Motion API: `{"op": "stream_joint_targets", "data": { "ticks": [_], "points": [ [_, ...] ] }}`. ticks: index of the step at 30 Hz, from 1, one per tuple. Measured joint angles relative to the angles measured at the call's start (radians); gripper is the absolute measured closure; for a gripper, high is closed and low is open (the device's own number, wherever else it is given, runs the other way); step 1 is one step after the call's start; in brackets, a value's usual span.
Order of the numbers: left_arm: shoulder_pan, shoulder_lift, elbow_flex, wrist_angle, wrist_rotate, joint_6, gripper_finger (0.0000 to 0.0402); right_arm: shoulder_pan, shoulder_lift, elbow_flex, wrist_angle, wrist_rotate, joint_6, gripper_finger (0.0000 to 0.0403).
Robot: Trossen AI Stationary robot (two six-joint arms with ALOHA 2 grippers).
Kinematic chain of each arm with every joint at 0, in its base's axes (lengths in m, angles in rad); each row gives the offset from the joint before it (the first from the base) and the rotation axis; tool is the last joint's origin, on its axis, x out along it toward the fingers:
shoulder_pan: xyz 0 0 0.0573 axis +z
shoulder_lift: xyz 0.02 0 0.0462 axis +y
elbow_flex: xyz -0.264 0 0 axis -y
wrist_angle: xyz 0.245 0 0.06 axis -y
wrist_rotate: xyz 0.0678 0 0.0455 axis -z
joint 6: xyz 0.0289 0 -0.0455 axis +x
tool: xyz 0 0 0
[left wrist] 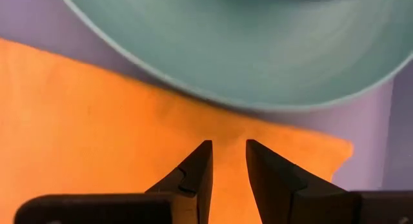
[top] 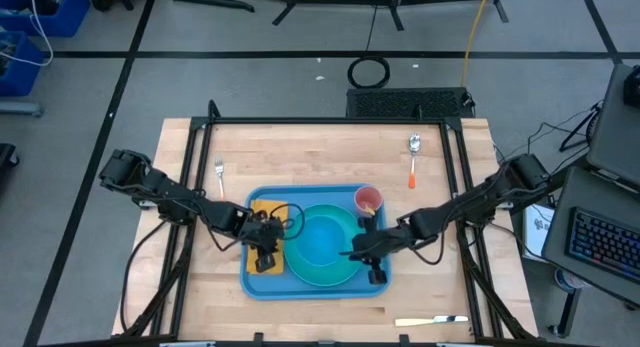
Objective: Set up tray
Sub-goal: Put the yellow napkin on top of the blue tray beside the green plate
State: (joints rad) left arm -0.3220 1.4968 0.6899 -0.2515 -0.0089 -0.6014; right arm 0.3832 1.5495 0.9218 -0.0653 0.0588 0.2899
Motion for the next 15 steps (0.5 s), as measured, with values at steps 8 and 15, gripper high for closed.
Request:
{"op": "stream_joint_targets", "data": {
  "ticks": [8,15],
  "points": [
    [-0.002,0.040,0.000,0.014,-0.028,0.016,0.0305,0.033,-0.023,0.000,0.051,0.025,-0.040,0.0403],
    [-0.004,0.028,-0.001,0.019,-0.028,0.017,0.0305,0.038,-0.023,0.000,0.054,0.025,-0.041,0.0403]
  ]
}}
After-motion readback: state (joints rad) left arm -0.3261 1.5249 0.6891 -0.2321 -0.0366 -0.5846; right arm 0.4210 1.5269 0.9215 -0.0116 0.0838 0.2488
